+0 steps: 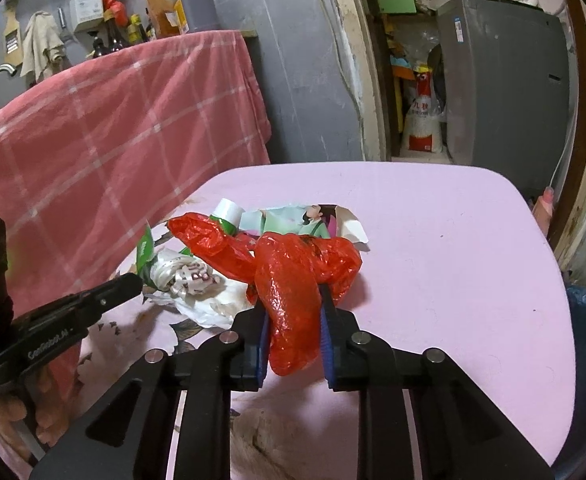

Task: Collect trash
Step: 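Grasp the red plastic bag with the right gripper while the left grasps the foil wrapper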

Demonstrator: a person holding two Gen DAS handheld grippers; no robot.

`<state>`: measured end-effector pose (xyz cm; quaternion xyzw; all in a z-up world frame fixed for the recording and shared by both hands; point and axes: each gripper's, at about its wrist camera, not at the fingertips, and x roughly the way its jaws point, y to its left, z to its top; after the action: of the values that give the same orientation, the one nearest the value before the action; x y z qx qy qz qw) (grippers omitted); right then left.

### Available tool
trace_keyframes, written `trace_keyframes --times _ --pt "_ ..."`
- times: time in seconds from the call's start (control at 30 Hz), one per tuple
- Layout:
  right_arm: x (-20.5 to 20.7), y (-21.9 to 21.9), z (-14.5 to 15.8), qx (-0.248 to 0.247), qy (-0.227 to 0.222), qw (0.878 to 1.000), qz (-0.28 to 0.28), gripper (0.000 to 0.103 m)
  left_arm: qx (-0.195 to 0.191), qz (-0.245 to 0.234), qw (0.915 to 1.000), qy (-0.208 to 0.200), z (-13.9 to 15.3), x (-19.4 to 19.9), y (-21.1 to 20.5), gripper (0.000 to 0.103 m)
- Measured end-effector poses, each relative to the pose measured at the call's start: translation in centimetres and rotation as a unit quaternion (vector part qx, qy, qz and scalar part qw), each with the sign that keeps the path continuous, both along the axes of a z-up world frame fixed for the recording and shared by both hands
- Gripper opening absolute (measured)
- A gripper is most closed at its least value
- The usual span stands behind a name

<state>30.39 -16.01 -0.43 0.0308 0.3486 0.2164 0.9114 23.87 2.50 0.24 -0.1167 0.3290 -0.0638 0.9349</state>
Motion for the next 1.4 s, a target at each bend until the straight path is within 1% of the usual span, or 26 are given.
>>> trace_keyframes --times 0.2,0.3,0.4,0.47,0.53,0.57,0.6,0.7,0.8,0.83,0.97,1.07,1.23,1.27,1.33,1.4 --pt "-1.1 -0.5 0.6 -0.003 -0.019 1.000 -0.001 0.017 -0.011 -0.010 0.9999 0.000 -0.1 -0.7 0.0 0.000" --pt "-1.4 -0.9 0.8 0.001 -0.020 1.000 -0.001 0.016 -0.020 -0.031 0.9993 0.007 0.0 -0.8 -0.2 0.000" --pt "-1.6 -1.5 0.9 0.005 -0.023 1.000 -0.003 0.016 -0.001 -0.049 0.9988 0.004 0.2 -0.7 -1.4 0.001" --pt "-1.8 -2.1 1.0 0.010 -0.025 1.000 -0.006 0.017 0.003 -0.059 0.9983 0.001 0.4 -0.5 -2.0 0.010" --pt "-1.9 -2.8 1.3 0.016 -0.028 0.999 -0.011 0.017 0.006 -0.064 0.9979 -0.008 0.7 -0.2 -2.5 0.032" --pt "-1.9 -3.3 1.4 0.019 -0.030 0.999 -0.015 0.017 0.012 -0.066 0.9976 -0.015 0.9 0.0 -2.7 0.035" --pt "-1.9 -3.6 1.4 0.022 -0.031 0.999 -0.018 0.017 0.019 -0.069 0.9972 -0.022 1.1 0.3 -3.0 0.036" --pt "-1.8 -4.6 1.4 0.035 -0.032 0.999 -0.027 0.017 0.050 -0.088 0.9947 -0.017 1.2 2.0 -3.9 0.036" --pt "-1.5 -5.3 1.1 0.046 -0.029 0.998 -0.033 0.017 0.083 -0.095 0.9921 -0.007 0.6 3.8 -4.6 0.036" --pt "-1.5 -5.4 1.1 0.048 -0.028 0.998 -0.034 0.017 0.100 -0.096 0.9904 -0.006 0.5 4.3 -5.0 0.036" --pt "-1.4 -5.8 0.9 0.055 -0.026 0.998 -0.033 0.017 0.149 -0.102 0.9836 -0.002 -0.3 5.4 -5.6 0.036" --pt "-1.5 -5.9 0.9 0.057 -0.027 0.998 -0.031 0.017 0.171 -0.099 0.9803 0.005 -1.0 5.9 -5.2 0.036" --pt "-1.4 -6.0 0.8 0.062 -0.025 0.997 -0.030 0.017 0.175 -0.083 0.9809 0.017 -2.0 6.2 -3.9 0.036" --pt "-1.4 -5.9 0.8 0.062 -0.025 0.997 -0.029 0.017 0.171 -0.081 0.9818 0.017 -2.1 6.0 -3.6 0.035" --pt "-1.4 -5.9 0.8 0.061 -0.024 0.997 -0.028 0.017 0.172 -0.071 0.9825 0.015 -2.1 6.0 -3.4 0.023" --pt "-1.4 -5.7 0.7 0.059 -0.024 0.998 -0.027 0.017 0.166 -0.067 0.9838 0.015 -2.0 5.9 -3.3 0.019"
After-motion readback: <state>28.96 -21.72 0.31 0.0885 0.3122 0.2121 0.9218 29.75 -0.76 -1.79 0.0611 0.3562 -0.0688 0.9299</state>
